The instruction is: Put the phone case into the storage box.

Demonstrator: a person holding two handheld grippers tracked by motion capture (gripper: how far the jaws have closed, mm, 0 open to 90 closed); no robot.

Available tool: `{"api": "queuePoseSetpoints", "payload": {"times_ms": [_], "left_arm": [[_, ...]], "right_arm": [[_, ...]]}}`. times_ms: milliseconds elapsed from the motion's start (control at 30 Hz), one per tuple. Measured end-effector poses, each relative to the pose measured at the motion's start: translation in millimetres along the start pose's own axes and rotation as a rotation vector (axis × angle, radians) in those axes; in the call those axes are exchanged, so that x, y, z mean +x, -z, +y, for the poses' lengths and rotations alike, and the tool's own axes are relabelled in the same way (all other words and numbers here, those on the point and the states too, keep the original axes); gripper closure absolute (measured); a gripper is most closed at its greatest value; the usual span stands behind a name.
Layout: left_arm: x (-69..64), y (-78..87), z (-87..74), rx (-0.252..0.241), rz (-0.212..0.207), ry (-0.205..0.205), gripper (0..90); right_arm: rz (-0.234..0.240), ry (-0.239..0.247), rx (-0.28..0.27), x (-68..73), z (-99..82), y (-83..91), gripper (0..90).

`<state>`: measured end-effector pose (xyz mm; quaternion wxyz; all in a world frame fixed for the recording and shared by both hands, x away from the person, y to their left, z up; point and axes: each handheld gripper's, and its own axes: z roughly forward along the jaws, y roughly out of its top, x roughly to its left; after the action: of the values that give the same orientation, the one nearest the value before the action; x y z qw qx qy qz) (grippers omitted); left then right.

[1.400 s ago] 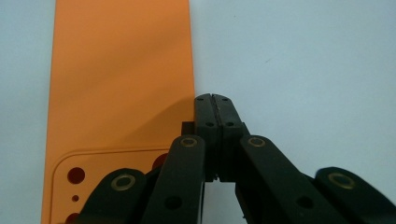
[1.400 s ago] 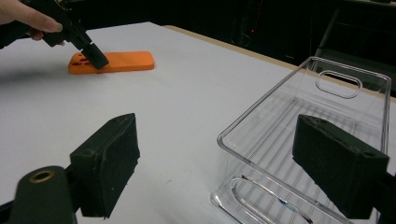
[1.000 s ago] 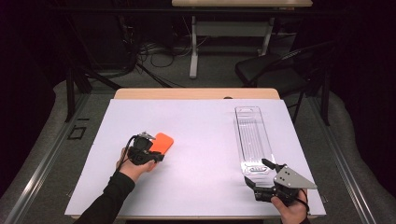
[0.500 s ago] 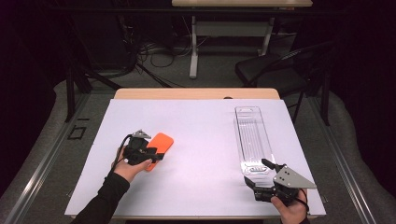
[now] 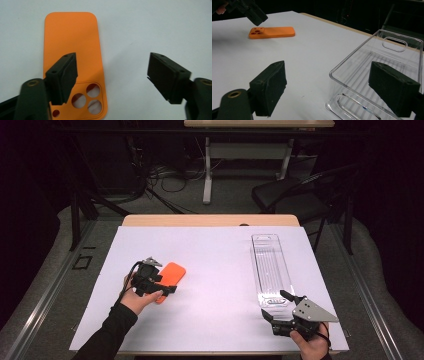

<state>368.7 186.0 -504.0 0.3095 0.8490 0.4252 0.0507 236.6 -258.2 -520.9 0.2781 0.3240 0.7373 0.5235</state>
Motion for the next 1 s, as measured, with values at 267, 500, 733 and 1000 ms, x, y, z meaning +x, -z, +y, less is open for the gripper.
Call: {"api": "queuePoseSetpoints", "payload": {"times_ms": [267, 500, 733, 1000], "left_arm": [[2.1, 1.9, 3.7, 0.011, -0.023, 0.019, 17.2], [5.9, 4.4, 6.9, 0.017, -0.026, 0.035, 15.0], [8.6, 5.4, 10.6, 0.043, -0.022, 0.024, 6.8], [13.3, 2.9, 17.5, 0.082, 0.040, 0.007, 0.5]], "right_arm": [[0.002, -0.001, 0.001, 0.1, -0.1, -0.2, 14.3], [0.002, 0.001, 0.002, 0.0, -0.2, -0.1, 14.2], [0.004, 0.001, 0.007, 0.0, -0.2, -0.1, 14.2], [0.003, 0.002, 0.003, 0.3, -0.3, -0.4, 14.2]]}}
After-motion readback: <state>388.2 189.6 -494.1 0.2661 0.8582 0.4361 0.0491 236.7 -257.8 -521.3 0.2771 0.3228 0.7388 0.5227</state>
